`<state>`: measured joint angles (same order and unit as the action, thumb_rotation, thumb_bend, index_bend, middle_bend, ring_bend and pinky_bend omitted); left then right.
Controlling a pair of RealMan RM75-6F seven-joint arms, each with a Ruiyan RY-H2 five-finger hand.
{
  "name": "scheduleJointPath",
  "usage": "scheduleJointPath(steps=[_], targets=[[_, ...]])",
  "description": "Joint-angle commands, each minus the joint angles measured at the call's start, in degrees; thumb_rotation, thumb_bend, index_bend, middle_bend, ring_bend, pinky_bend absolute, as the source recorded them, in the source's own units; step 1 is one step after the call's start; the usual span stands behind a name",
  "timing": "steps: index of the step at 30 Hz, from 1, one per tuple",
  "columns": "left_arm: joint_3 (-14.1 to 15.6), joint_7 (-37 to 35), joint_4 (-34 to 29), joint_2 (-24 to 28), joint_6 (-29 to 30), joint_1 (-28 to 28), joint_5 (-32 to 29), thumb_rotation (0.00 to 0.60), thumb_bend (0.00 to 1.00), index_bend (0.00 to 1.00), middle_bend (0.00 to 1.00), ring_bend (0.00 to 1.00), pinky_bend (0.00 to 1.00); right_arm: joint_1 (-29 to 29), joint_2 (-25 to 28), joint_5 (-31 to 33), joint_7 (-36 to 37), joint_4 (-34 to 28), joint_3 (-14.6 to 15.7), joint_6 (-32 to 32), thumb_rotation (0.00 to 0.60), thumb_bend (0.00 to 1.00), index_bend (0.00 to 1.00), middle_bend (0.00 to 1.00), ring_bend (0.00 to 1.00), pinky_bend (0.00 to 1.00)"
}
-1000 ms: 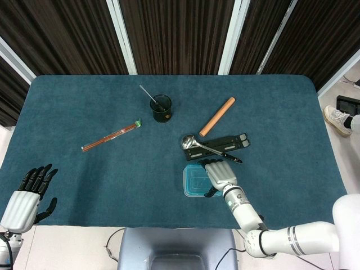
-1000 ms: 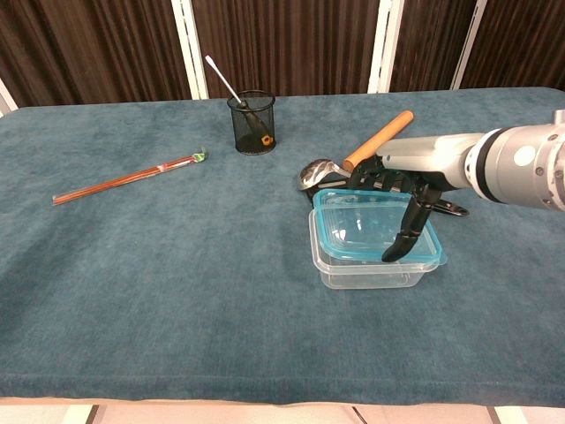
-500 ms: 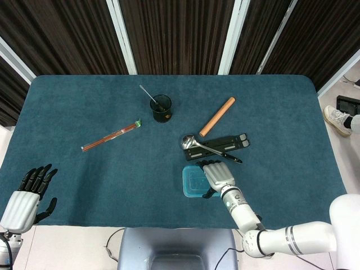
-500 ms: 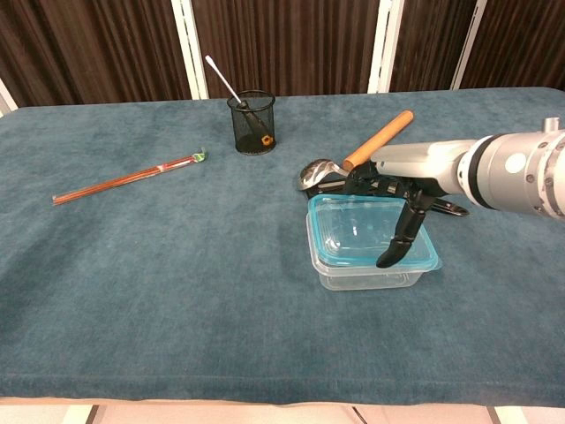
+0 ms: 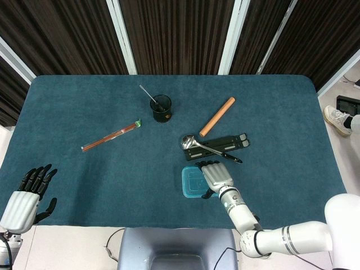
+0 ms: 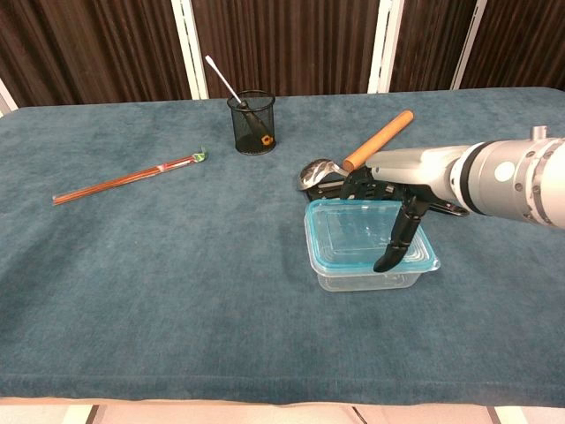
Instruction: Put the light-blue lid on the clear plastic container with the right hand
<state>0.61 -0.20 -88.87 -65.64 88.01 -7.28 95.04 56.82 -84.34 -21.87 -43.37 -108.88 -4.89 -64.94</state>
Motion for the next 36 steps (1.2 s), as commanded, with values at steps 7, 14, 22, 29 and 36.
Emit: scheduleJointPath(steps=[7, 14, 22, 29, 36], targets=[[0.05, -0.41, 0.07, 0.12, 0.19, 0.06, 0.14, 0.600, 0.44, 0.00, 0.00, 0.00, 0.08, 0.75, -1.35, 1.29, -2.42, 0.72, 0.23, -1.31, 0.600, 0.16, 0.96, 0.82, 0.74, 0.55], [0.08, -0.81, 0.19, 0.21, 0.30, 0.09, 0.25, 0.600, 0.44, 0.00, 0.00, 0.00, 0.08, 1.59, -2.23, 2.84, -5.23, 0.71, 0.21, -2.98, 0.600, 0.16, 0.96, 0.81, 0.74, 0.55], [0.12, -1.07, 0.26, 0.29, 0.43, 0.14, 0.35, 0.600, 0.44, 0.00, 0.00, 0.00, 0.08, 2.53, -3.75, 5.04, -8.60, 1.59, 0.47, -4.16, 0.600, 0.15, 0.96, 0.82, 0.74, 0.55], [0.09, -1.34, 0.33, 0.34, 0.56, 0.17, 0.37, 0.600, 0.44, 0.00, 0.00, 0.00, 0.08, 2.16, -4.76, 4.53, -8.65, 2.77, 0.45, -3.93, 0.600, 0.16, 0.96, 0.81, 0.74, 0.55], [0.09, -1.50, 0.33, 0.36, 0.61, 0.20, 0.37, 0.600, 0.44, 0.00, 0.00, 0.00, 0.08, 1.50, -4.65, 3.40, -8.10, 3.10, 0.36, -3.65, 0.600, 0.15, 0.90, 0.81, 0.71, 0.53]])
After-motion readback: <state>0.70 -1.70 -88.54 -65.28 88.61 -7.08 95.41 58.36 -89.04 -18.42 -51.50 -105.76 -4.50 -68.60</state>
